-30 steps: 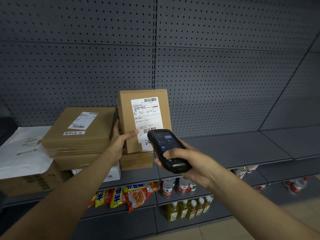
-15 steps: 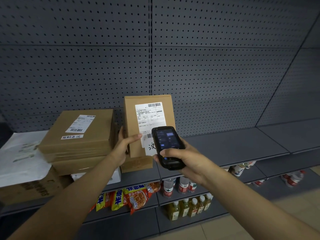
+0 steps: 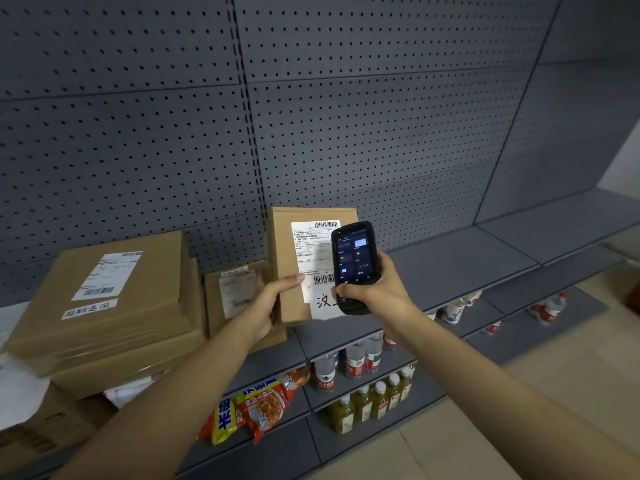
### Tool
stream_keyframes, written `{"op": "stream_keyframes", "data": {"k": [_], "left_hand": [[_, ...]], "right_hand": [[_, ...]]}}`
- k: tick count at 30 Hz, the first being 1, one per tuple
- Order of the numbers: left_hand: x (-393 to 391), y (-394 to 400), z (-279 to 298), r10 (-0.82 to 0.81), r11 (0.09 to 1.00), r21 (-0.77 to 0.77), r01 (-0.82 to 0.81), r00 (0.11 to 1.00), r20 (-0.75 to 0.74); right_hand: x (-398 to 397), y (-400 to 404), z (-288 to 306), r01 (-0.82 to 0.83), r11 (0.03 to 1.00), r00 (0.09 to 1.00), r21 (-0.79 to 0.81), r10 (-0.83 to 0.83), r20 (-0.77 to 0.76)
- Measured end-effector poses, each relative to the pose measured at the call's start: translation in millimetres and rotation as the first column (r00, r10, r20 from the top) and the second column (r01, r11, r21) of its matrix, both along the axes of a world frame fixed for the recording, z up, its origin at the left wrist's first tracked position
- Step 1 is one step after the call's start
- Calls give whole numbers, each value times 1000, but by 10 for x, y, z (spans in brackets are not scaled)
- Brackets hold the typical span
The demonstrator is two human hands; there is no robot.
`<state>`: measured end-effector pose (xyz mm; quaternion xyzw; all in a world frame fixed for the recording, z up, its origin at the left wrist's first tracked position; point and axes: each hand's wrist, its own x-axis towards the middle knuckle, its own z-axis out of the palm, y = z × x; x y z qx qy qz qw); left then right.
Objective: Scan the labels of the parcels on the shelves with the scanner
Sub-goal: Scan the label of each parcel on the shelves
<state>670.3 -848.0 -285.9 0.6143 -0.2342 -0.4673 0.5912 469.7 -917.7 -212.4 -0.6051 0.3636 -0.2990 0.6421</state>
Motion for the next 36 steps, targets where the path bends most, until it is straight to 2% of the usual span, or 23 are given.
{"op": "stream_keyframes", "data": {"k": [4, 8, 11, 19, 27, 36], "left_hand": [[-112, -298, -68, 26, 1000, -10, -26, 998, -55], [-219, -621, -92, 17, 992, 130, -7, 997, -79], [-244, -919, -190, 40, 979, 204, -8, 988, -152], [-275, -1610, -623, 119, 958, 283, -36, 952, -281], [-100, -2012, -911, 181, 934, 347, -86, 950, -253], [15, -2359, -1145, 192, 952, 281, -123, 953, -234]], "right_hand": [[-41, -326, -163, 36, 999, 999, 29, -35, -29], [-71, -757, -332, 44, 997, 998, 59, -42, -37], [-104, -1132, -450, 27, 996, 998, 89, -22, -51], [8, -2051, -876, -54, 990, 992, 132, 68, -104], [320, -2497, -1285, -69, 980, 986, 187, 95, -137], [575, -2836, -1600, -28, 978, 975, 206, 72, -208]]}}
